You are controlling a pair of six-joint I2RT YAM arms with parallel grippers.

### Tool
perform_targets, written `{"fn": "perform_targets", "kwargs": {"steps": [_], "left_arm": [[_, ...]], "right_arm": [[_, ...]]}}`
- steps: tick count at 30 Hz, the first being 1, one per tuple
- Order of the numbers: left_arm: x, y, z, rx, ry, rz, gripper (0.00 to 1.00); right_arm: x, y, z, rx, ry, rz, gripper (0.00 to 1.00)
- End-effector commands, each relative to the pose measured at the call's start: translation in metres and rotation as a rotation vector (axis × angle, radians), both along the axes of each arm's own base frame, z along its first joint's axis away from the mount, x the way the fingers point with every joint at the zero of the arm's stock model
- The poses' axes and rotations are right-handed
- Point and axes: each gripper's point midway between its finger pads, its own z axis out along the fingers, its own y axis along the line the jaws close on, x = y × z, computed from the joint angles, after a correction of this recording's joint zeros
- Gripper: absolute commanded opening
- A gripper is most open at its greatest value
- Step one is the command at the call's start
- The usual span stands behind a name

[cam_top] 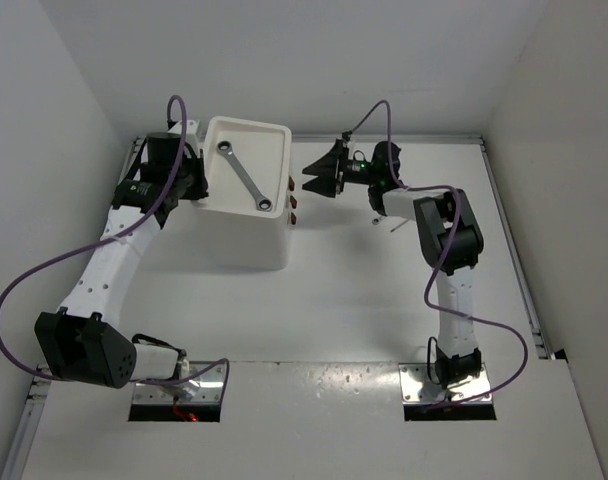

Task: Sort the tools into containers

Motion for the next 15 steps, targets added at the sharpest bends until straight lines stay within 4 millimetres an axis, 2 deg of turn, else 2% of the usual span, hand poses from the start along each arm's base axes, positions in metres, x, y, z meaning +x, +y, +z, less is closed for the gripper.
{"fn": "perform_targets", "kwargs": {"steps": [1, 7, 15], "left_arm": [[0.001, -0.010, -0.004, -0.067, 0.015, -0.014, 0.00], [0.001, -0.010, -0.004, -0.067, 0.015, -0.014, 0.00], [0.001, -0.010, -0.004, -0.067, 0.015, -0.014, 0.00]], "right_arm": [[-0.005, 0.009, 0.034, 0.079, -0.102, 0.011, 0.60], [-0.010, 0.022, 0.023, 0.088, -0.060, 0.025, 0.54], [-0.009, 0.022, 0.017, 0.086, -0.033, 0.016, 0.51]]}}
